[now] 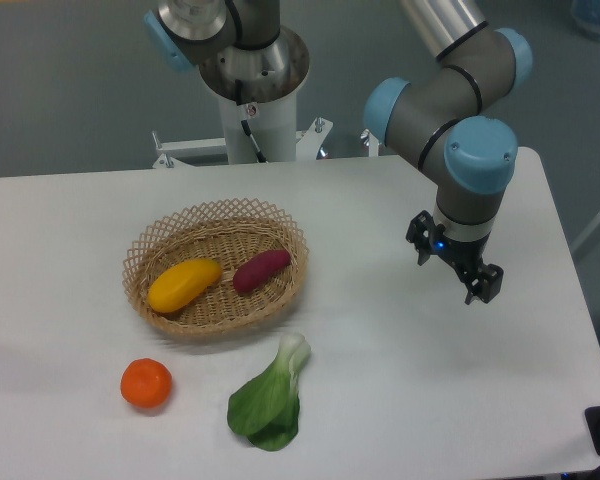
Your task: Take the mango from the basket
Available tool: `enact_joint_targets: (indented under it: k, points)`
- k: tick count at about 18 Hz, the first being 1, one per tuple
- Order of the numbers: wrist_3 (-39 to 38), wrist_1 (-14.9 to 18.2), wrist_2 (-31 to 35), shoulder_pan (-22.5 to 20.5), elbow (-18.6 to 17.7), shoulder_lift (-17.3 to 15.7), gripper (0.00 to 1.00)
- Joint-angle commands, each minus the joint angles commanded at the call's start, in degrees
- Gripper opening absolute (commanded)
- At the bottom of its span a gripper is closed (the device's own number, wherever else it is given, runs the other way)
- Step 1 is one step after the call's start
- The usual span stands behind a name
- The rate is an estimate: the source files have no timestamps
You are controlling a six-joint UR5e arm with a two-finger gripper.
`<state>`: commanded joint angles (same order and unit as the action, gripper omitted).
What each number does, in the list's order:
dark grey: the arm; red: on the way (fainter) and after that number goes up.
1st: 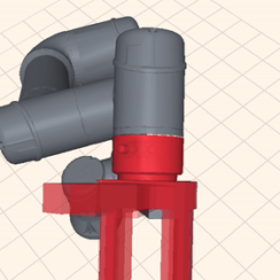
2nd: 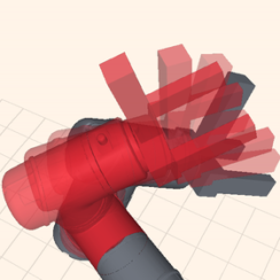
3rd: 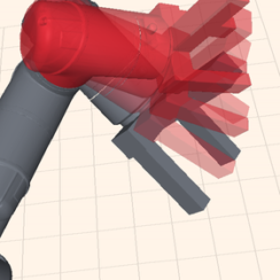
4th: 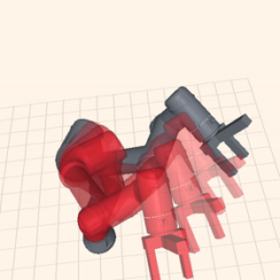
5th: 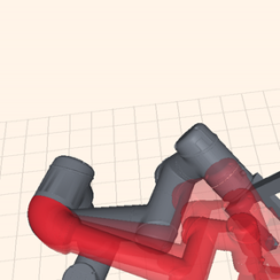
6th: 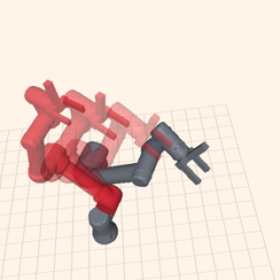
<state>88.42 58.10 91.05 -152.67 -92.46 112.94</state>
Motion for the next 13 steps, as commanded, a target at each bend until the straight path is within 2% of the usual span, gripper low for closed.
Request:
enact_joint_targets:
  k: [9, 13]
  points:
    - [-0.44, 0.70, -0.70, -0.44, 0.88, -0.09, 1.00]
    - [-2.45, 0.70, -1.31, -0.18, -0.35, -0.70, 1.00]
